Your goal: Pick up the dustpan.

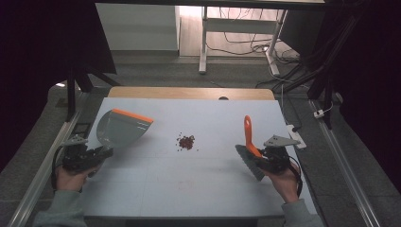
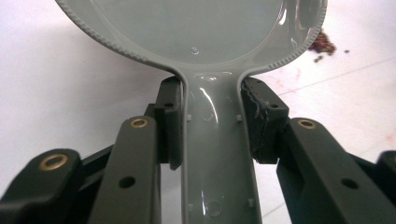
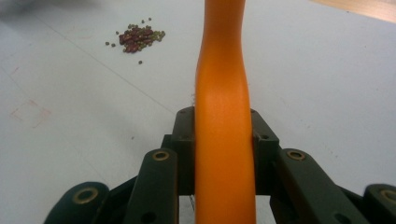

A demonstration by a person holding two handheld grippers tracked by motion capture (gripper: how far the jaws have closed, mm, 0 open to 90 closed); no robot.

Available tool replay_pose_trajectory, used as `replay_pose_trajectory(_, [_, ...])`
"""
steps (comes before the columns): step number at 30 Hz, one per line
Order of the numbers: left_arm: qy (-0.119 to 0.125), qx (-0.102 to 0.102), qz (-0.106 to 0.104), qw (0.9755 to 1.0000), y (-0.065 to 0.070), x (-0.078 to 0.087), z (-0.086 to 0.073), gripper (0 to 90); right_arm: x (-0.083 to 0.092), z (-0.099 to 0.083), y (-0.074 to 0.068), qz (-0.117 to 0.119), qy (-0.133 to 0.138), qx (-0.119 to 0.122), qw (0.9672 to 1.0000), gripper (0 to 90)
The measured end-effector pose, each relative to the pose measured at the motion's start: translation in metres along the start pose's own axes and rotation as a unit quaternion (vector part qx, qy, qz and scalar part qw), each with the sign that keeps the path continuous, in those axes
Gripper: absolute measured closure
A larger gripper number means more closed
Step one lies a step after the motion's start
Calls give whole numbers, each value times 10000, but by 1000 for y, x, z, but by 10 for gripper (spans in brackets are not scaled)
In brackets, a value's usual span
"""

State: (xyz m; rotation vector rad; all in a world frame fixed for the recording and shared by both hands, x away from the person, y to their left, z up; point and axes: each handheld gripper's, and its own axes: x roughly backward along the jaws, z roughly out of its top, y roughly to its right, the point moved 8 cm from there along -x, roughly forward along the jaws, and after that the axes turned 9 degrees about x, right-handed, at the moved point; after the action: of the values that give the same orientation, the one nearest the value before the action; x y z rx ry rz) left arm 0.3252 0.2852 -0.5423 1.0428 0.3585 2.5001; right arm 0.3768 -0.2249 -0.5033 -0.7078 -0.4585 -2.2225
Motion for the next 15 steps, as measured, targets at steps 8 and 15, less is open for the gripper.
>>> replay_pose_trajectory(8, [-8,-401,-322,9987,20,6,-1,615,0,4,5,-45,107,-63,9999,704])
replay_pose_trajectory(15, [-28,-623,-430,9971,38,11,-3,615,2,4,4,-59,135,-24,9999,704])
